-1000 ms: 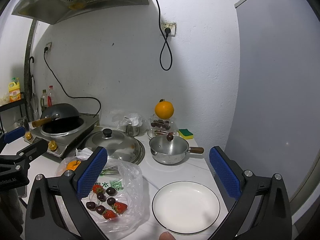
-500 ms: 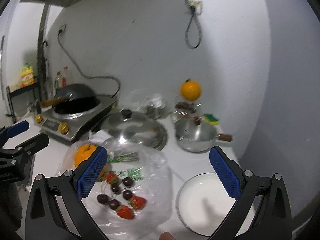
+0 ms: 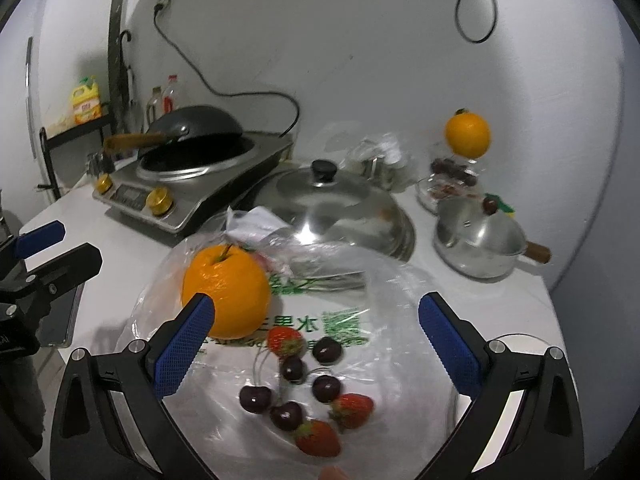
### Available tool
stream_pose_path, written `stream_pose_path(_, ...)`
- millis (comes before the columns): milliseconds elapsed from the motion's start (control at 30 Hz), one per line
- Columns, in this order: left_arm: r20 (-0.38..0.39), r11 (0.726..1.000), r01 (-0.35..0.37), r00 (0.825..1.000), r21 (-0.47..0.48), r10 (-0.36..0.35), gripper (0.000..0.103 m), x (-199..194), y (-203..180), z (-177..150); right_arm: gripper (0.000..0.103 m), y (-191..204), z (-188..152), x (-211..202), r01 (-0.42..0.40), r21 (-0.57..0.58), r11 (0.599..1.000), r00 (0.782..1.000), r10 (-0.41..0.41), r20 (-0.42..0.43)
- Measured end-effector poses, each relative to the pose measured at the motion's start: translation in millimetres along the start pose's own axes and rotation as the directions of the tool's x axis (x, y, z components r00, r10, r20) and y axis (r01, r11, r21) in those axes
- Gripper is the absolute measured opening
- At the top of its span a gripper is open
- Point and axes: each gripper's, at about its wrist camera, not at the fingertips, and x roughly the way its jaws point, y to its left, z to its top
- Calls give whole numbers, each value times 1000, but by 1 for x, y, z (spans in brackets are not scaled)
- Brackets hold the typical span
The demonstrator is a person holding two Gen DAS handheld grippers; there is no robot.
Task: Organize fruits
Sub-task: 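Move the right gripper to the large orange in the bag and close on it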
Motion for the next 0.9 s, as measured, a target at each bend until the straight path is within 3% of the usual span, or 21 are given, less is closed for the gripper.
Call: stream_pose_path(900,-100,997,-16,995,-80,8,102,52,54,-19,103,55,12,99,-142,-34,989,979,135,-155)
